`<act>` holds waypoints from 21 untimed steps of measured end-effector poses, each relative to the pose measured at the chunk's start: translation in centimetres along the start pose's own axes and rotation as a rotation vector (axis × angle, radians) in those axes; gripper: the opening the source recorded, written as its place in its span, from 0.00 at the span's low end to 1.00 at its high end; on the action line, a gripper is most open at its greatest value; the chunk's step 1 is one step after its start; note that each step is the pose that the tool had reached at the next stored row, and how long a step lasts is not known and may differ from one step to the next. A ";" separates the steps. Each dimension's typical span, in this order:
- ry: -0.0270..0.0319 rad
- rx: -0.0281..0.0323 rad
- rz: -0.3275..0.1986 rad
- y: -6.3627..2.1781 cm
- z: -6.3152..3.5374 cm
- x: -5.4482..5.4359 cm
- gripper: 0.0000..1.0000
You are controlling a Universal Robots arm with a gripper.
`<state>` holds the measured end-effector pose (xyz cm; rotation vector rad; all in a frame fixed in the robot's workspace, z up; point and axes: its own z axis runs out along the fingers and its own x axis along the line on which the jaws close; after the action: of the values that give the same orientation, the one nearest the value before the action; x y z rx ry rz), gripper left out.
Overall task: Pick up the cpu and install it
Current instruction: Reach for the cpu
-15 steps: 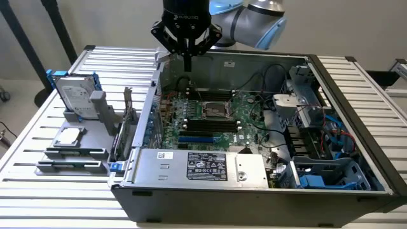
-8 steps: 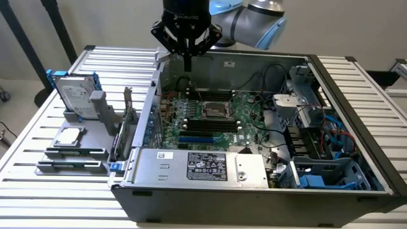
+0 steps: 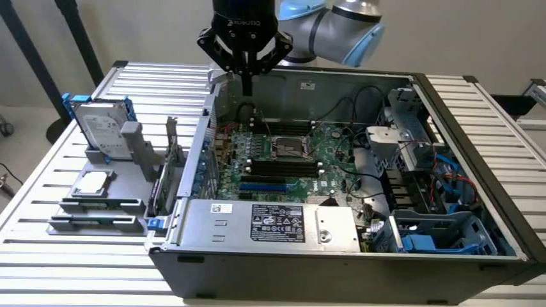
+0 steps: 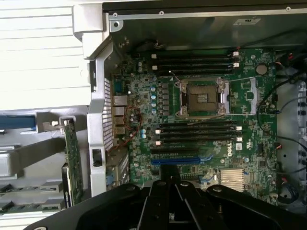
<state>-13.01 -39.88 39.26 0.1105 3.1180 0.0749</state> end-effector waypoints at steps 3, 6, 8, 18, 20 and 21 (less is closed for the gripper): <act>0.0000 -0.0001 0.000 -0.11 -0.02 1.4 0.11; 0.0000 -0.0001 0.000 -0.22 -0.04 2.7 0.11; 0.0001 0.0001 0.000 -0.31 -0.06 3.6 0.11; 0.0000 -0.0001 0.000 -0.70 -0.09 8.2 0.11; 0.0000 0.0000 0.000 -0.78 -0.08 9.1 0.11; 0.0000 0.0000 0.000 -0.82 -0.07 9.5 0.11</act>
<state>-22.55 -40.03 39.12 0.1105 3.1180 0.0750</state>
